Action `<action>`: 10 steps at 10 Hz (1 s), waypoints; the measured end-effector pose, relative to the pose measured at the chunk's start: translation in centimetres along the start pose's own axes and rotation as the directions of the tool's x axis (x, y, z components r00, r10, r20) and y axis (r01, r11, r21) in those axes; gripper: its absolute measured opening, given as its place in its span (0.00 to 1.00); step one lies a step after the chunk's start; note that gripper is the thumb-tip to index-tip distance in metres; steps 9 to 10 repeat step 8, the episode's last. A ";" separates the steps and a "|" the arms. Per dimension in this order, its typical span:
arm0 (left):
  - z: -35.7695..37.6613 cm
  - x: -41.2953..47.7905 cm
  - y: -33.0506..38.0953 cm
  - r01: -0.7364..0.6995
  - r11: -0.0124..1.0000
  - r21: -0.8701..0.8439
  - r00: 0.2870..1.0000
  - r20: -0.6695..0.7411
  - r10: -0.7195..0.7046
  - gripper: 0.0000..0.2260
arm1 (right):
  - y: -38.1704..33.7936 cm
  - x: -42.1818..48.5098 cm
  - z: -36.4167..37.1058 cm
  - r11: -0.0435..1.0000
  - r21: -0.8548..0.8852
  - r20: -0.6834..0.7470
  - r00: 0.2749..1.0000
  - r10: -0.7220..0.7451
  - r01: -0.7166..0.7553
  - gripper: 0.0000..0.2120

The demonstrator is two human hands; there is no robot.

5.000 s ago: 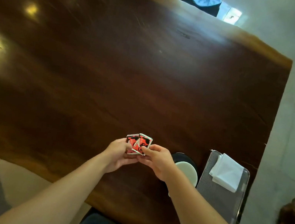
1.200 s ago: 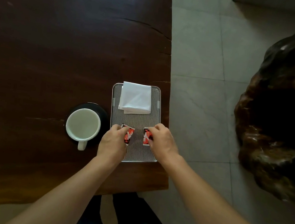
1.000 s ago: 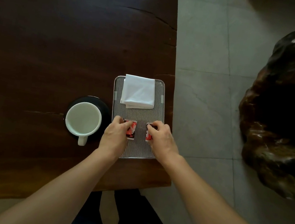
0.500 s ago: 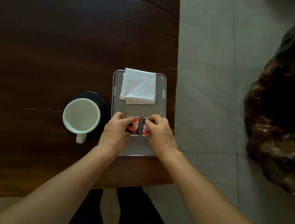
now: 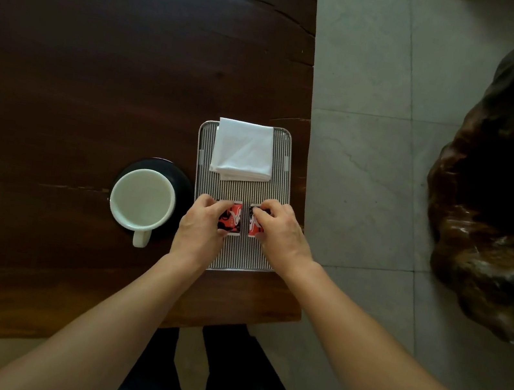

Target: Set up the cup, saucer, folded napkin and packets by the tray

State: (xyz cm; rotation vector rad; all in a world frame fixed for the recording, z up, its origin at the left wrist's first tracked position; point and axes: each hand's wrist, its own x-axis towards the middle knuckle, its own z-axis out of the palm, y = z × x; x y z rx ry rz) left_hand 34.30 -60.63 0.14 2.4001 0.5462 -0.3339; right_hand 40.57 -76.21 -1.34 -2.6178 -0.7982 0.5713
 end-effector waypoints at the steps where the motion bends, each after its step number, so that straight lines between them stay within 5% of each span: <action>1: 0.1 -0.1 0.0 0.006 1.000 0.001 1.000 -0.005 -0.006 0.26 | 0.0 -0.1 0.1 1.000 0.003 -0.005 1.000 0.004 -0.004 0.20; 5: -1.7 -1.2 0.5 -0.053 0.995 0.079 0.999 0.008 0.053 0.23 | -0.8 -2.0 -1.6 0.999 0.026 -0.007 0.999 0.040 -0.040 0.15; 8: -7.0 -4.2 2.6 -0.081 0.961 0.264 0.982 0.185 0.032 0.24 | -3.4 -4.3 -7.9 0.993 -0.040 0.200 0.973 0.114 -0.108 0.09; 10: -7.0 -4.2 2.6 -0.081 0.961 0.264 0.982 0.185 0.032 0.24 | -3.4 -4.3 -7.9 0.993 -0.040 0.200 0.973 0.114 -0.108 0.09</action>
